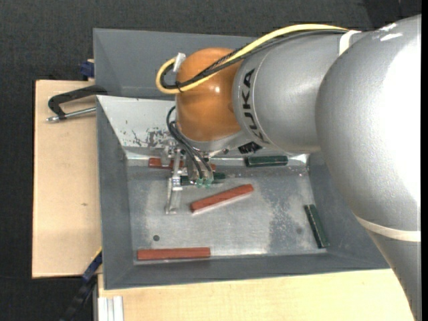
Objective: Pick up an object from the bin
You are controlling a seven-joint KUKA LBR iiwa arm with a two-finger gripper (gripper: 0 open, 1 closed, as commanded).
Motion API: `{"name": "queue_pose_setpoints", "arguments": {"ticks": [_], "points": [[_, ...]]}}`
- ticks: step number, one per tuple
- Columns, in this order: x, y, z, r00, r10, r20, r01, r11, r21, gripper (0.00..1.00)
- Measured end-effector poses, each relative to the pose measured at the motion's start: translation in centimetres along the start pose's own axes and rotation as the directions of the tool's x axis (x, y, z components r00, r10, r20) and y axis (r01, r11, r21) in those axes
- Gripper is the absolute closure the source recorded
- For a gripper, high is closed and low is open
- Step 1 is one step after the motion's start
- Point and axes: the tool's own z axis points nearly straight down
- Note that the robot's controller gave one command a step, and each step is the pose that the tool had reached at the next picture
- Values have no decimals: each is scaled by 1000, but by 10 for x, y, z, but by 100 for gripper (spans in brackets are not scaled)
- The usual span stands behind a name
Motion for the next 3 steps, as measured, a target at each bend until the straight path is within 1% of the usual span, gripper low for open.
{"name": "queue_pose_setpoints", "arguments": {"ticks": [1,2,3], "points": [[0,0,0,1000,0,0,0,1000,0,0],[-10,-48,23,998,-62,2,62,998,-1,0],[-18,-76,37,988,-153,2,153,988,5,0]]}}
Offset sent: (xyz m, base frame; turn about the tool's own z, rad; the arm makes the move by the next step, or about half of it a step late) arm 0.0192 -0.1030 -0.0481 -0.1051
